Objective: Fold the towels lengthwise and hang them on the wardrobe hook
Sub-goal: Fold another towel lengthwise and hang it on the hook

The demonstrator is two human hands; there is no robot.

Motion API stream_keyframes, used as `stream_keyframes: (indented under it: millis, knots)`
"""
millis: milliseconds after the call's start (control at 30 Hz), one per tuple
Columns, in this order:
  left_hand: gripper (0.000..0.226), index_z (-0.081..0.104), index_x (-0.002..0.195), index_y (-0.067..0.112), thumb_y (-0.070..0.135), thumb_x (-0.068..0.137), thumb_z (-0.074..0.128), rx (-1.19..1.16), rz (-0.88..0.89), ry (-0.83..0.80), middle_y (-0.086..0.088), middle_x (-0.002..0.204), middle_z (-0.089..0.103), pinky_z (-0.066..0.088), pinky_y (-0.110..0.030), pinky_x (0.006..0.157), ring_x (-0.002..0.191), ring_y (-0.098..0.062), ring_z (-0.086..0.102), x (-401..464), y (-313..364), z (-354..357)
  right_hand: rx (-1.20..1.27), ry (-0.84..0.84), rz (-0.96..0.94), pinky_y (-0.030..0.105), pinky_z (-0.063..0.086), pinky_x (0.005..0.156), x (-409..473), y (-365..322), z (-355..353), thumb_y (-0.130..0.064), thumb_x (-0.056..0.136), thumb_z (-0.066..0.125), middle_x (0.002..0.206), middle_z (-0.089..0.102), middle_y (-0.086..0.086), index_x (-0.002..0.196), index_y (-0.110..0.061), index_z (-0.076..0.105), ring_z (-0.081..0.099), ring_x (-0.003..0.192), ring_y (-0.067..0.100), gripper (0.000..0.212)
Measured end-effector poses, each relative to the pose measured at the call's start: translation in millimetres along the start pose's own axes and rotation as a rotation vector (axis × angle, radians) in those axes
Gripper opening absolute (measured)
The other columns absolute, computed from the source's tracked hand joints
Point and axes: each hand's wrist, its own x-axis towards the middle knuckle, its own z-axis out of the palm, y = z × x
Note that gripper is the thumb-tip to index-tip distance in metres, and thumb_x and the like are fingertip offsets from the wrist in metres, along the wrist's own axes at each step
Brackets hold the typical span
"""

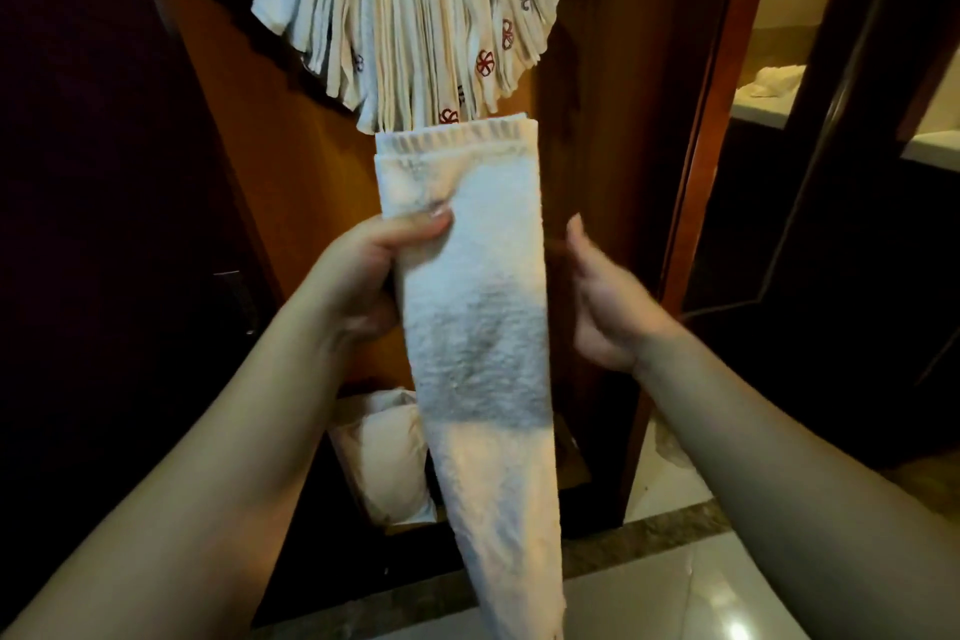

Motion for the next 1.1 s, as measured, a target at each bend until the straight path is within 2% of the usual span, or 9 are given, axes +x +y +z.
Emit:
stream_keyframes:
  millis: [200, 333, 500, 600, 667, 800, 900, 967, 1100]
  knots:
    - [0.024, 0.073, 0.101, 0.011, 0.011, 0.083, 0.057, -0.063, 0.006, 0.022, -0.006, 0.095, 0.074, 0.061, -0.04, 0.078, 0.092, -0.023, 0.072, 17.1, 33.5, -6.0, 0.109, 0.036, 0.223, 0.05, 0.034, 0.116, -8.9, 61.9, -30.3, -0.036, 0.092, 0.051, 0.136, 0.06, 0.019, 0.142, -0.007, 0.049, 0.055, 0.13, 0.031, 0.058]
    - [0.029, 0.067, 0.11, 0.012, 0.012, 0.082, 0.059, -0.041, 0.011, 0.032, -0.007, 0.1, 0.074, 0.06, -0.04, 0.077, 0.096, -0.023, 0.072, 24.5, 45.5, -8.0, -0.019, -0.021, 0.18, 0.051, 0.036, 0.114, -11.5, 68.0, -30.5, -0.026, 0.094, 0.056, 0.134, 0.061, 0.021, 0.132, 0.001, 0.056, 0.053, 0.13, 0.034, 0.048]
    - [0.035, 0.063, 0.119, 0.012, 0.012, 0.085, 0.058, -0.017, 0.02, 0.026, -0.007, 0.104, 0.072, 0.059, -0.041, 0.081, 0.1, -0.025, 0.071, 30.3, 54.0, -7.3, -0.247, -0.041, 0.118, 0.045, 0.047, 0.104, -8.0, 61.5, -19.1, -0.028, 0.085, 0.066, 0.117, 0.072, 0.009, 0.118, -0.014, 0.066, 0.065, 0.116, 0.026, 0.036]
    - [0.04, 0.061, 0.124, 0.012, 0.012, 0.085, 0.059, 0.015, 0.033, 0.039, -0.008, 0.111, 0.07, 0.057, -0.044, 0.088, 0.109, -0.027, 0.068, 32.1, 59.0, -8.8, -0.45, 0.033, 0.012, 0.034, 0.052, 0.09, -8.0, 56.8, -13.2, -0.019, 0.097, 0.059, 0.097, 0.077, -0.004, 0.102, -0.017, 0.07, 0.07, 0.098, 0.009, 0.011]
    - [0.036, 0.062, 0.124, 0.012, 0.01, 0.088, 0.058, 0.018, 0.059, 0.069, -0.009, 0.113, 0.07, 0.056, -0.046, 0.092, 0.113, -0.028, 0.067, 33.7, 62.4, -10.7, -0.539, 0.114, -0.077, 0.026, 0.048, 0.083, -8.7, 52.6, -10.6, -0.021, 0.103, 0.051, 0.093, 0.075, -0.01, 0.099, -0.021, 0.07, 0.069, 0.092, 0.002, 0.019]
    - [0.024, 0.064, 0.116, 0.012, 0.01, 0.094, 0.057, 0.017, 0.081, 0.158, -0.007, 0.101, 0.074, 0.059, -0.044, 0.083, 0.102, -0.026, 0.071, 38.1, 66.3, -6.3, -0.569, 0.159, -0.142, 0.037, 0.046, 0.096, -8.9, 58.6, -5.6, -0.042, 0.103, 0.047, 0.103, 0.071, -0.007, 0.104, -0.028, 0.067, 0.065, 0.104, 0.012, 0.025]
    - [0.019, 0.064, 0.113, 0.01, 0.011, 0.095, 0.058, 0.006, 0.054, 0.232, -0.008, 0.095, 0.076, 0.059, -0.044, 0.08, 0.095, -0.026, 0.073, 44.3, 64.5, -1.5, -0.328, 0.147, -0.073, 0.04, 0.043, 0.108, -10.6, 66.2, -9.5, -0.074, 0.079, 0.058, 0.126, 0.067, 0.0, 0.127, -0.02, 0.063, 0.06, 0.122, 0.015, 0.072]
    - [0.021, 0.063, 0.114, 0.008, 0.011, 0.093, 0.062, -0.009, 0.031, 0.284, -0.01, 0.096, 0.076, 0.059, -0.046, 0.079, 0.094, -0.028, 0.073, 49.1, 63.7, -0.3, -0.384, 0.092, -0.005, 0.043, 0.047, 0.106, -13.0, 66.5, -15.0, -0.076, 0.067, 0.071, 0.13, 0.066, 0.006, 0.132, -0.014, 0.058, 0.063, 0.12, 0.019, 0.091]
    - [0.02, 0.062, 0.112, 0.005, 0.009, 0.093, 0.064, 0.016, -0.014, 0.367, -0.012, 0.093, 0.077, 0.062, -0.044, 0.065, 0.085, -0.028, 0.075, 58.8, 61.8, 0.6, -0.575, 0.06, 0.018, 0.03, 0.059, 0.082, -16.0, 62.5, -25.9, -0.04, 0.081, 0.075, 0.098, 0.076, -0.003, 0.103, -0.023, 0.069, 0.074, 0.089, 0.012, 0.028]
